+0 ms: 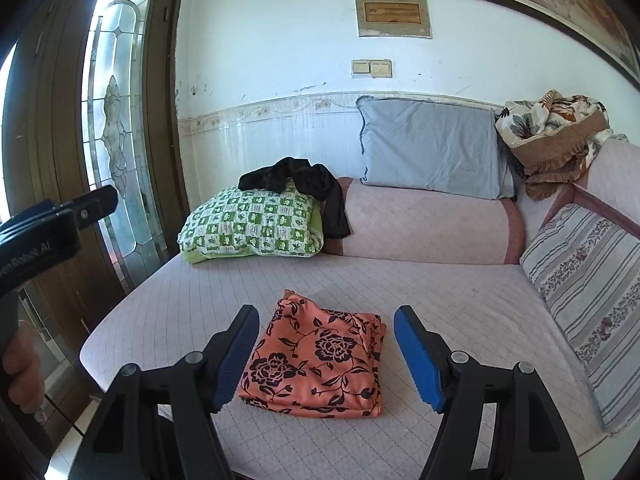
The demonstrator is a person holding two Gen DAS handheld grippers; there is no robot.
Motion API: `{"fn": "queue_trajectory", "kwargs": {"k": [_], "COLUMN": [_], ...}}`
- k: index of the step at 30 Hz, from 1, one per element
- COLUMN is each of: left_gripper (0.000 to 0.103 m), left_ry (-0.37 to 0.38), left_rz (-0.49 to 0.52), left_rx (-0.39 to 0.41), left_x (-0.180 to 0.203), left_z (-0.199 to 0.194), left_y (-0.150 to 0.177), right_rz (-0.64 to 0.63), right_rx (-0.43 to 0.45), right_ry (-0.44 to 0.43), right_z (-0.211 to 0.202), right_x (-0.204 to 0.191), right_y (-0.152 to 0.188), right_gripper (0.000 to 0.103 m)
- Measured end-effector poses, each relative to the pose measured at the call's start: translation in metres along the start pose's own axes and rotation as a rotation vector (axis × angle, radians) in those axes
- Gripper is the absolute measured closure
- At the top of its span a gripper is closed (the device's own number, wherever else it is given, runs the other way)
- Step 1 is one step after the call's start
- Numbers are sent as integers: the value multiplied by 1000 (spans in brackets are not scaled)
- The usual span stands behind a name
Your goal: Fold small clothes
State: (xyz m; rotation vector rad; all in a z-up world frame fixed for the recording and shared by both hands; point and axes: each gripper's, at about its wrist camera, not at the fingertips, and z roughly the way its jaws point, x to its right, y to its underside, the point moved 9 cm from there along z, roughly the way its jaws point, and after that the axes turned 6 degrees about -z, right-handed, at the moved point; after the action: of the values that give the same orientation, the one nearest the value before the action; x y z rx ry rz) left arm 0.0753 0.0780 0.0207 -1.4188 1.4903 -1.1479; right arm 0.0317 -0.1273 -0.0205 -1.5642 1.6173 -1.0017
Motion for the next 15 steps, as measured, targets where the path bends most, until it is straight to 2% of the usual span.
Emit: {"fn": "queue_trajectory", "kwargs": {"k": [5, 15], "left_gripper": [0, 0], "left_ry": [-1, 6], "left_rz": [8, -8], "left_rx": [17, -20], "left_x": [-2, -3], "left_z": [-3, 14], "left_y": [-4, 1], "right_rz": [30, 32], "right_rx": [7, -4], "right_ry": [15, 36], "right_z": [-1, 15], "right_x": [-2, -7], "right_y": [-7, -8], "right_gripper": [29, 29]}}
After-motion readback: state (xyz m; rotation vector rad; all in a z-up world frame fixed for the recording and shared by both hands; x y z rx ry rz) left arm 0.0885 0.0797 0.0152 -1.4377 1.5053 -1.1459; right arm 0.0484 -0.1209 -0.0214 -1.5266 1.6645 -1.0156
